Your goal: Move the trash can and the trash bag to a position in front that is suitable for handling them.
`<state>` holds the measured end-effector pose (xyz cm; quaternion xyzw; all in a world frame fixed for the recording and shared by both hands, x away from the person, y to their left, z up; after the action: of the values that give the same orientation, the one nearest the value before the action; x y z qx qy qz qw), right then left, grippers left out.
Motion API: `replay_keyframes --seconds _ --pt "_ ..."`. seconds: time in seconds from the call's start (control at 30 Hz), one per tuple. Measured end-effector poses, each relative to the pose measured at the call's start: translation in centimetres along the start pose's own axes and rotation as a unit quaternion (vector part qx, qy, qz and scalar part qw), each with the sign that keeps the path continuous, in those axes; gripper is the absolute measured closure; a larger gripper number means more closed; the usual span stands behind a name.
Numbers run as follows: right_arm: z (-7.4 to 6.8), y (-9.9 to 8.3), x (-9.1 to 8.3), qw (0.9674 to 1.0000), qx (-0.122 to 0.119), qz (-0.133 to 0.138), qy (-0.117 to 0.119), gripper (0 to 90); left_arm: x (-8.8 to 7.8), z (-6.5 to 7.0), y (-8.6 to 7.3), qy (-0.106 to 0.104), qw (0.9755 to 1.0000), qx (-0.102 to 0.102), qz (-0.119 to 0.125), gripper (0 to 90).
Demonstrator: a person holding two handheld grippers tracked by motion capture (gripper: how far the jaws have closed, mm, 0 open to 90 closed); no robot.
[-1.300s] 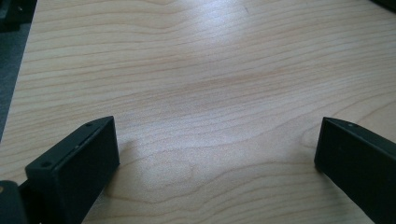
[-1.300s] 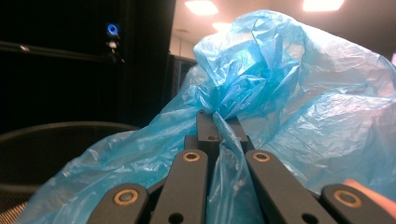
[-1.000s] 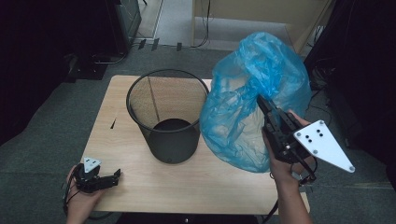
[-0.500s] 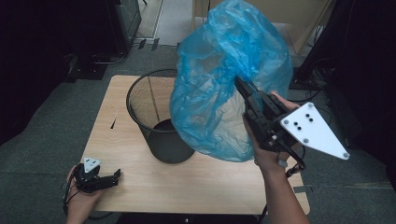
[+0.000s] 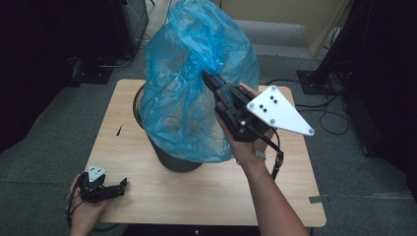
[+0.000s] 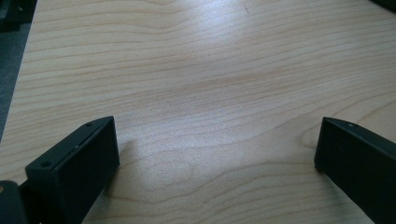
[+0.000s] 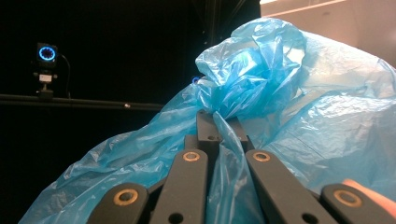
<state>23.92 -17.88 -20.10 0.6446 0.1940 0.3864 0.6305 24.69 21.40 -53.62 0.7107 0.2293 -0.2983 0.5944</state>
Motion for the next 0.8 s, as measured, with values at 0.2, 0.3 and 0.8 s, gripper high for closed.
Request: replay_keyframes --seconds 0.2,0.3,0.8 --pt "-0.1 -1.3 2.1 0.9998 0.011 -0.016 0.011 90.0 0.0 0.0 0.0 0.002 1.0000 -0.003 0.002 0.9" --pt "0.1 -2.5 3.6 0.9992 0.022 -0.027 0.019 90.0 0.0 0.0 0.0 0.003 1.0000 -0.004 0.002 1.9" --pt "1.3 -7.5 7.0 0.9930 -0.008 -0.115 -0.026 52.2 -0.1 0.0 -0.1 0.006 0.9999 -0.007 0.005 2.5"
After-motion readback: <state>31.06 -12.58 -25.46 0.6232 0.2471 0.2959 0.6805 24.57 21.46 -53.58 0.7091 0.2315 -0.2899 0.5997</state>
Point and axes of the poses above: each handheld gripper's, and its own axes: x roughly forward along the jaws, y roughly out of its top, z roughly to its right, the point moved 1 cm from there along x, roughly forward along the jaws, and after that the axes turned 9 degrees about y, right-handed, at the moved point
